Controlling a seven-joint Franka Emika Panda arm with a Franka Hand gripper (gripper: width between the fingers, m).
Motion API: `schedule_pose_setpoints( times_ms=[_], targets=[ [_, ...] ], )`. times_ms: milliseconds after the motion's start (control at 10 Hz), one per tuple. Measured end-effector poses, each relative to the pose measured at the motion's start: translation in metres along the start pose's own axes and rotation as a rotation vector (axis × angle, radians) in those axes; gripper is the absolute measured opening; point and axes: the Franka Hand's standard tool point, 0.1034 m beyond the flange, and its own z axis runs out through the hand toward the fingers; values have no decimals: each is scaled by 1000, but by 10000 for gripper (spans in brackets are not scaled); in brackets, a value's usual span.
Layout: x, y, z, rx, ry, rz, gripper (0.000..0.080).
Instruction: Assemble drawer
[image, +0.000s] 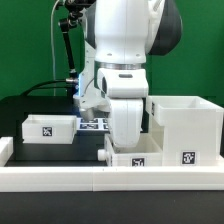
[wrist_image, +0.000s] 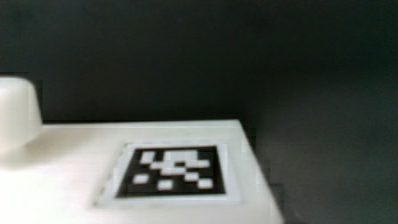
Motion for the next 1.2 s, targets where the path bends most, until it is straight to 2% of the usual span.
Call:
schedule_pose_setpoints(
  times_ms=[700,900,1200],
  targets=[
    [-1,-1,1,2,1,5,42],
    [3,0,3,-25,4,20,42],
    [5,-1,4,-21,6,55,42]
  ],
)
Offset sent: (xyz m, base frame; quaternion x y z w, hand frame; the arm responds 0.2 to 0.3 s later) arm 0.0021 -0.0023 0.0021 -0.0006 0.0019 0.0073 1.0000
